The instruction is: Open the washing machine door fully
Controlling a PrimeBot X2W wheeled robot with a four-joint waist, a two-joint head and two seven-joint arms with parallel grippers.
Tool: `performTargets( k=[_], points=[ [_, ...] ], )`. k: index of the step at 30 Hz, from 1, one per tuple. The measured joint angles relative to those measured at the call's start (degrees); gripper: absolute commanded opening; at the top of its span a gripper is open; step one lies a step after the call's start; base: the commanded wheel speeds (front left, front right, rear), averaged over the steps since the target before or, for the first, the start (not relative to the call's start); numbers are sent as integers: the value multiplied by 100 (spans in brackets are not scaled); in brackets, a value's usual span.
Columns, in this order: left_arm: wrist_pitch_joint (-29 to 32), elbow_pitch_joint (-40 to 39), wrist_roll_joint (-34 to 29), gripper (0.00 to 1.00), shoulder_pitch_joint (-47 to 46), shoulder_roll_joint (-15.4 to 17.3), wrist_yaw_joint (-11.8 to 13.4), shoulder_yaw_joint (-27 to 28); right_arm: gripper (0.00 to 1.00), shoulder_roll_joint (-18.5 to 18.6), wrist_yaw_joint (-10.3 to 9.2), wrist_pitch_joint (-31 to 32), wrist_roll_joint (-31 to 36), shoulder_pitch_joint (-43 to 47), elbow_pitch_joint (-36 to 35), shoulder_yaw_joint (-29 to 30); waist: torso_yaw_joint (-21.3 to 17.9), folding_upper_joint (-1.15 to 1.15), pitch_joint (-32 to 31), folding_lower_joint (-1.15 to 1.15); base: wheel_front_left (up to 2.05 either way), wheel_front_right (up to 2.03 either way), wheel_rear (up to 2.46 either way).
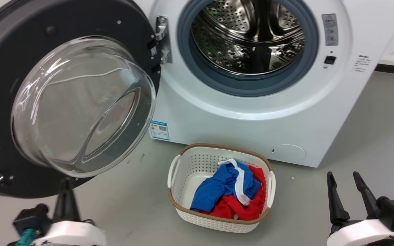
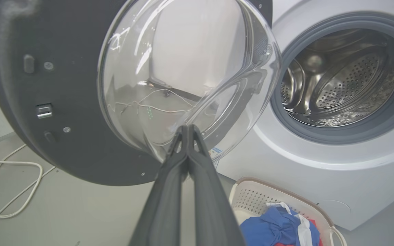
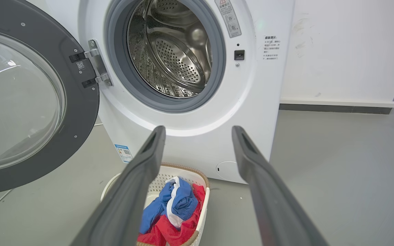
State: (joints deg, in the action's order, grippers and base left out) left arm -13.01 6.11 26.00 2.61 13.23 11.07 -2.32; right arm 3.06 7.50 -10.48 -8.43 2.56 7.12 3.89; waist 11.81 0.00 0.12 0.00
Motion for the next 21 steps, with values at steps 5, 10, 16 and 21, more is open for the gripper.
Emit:
performTargets(
  k=[5, 10, 16, 21],
  points=[
    [127, -353, -198, 20, -62, -100, -113, -478, 100, -3, 0, 31, 37, 7, -46, 37, -196, 0, 9, 0, 0, 0, 0],
    [186, -325, -326, 100, -426, -165, -303, -847, 100, -5, 0, 44, 45, -37, -46, -51, -471, 0, 63, 0, 0, 0, 0],
    [181, 20, -588, 100, -710, -178, -350, -1133, 100, -7, 0, 29, 88, -138, 33, -151, -924, 0, 109, 0, 0, 0, 0],
    [97, 292, -736, 100, -801, -149, -324, -1216, 100, -5, 0, -10, 141, -162, 76, -163, -1263, 0, 125, 0, 0, 0, 0]
  ],
)
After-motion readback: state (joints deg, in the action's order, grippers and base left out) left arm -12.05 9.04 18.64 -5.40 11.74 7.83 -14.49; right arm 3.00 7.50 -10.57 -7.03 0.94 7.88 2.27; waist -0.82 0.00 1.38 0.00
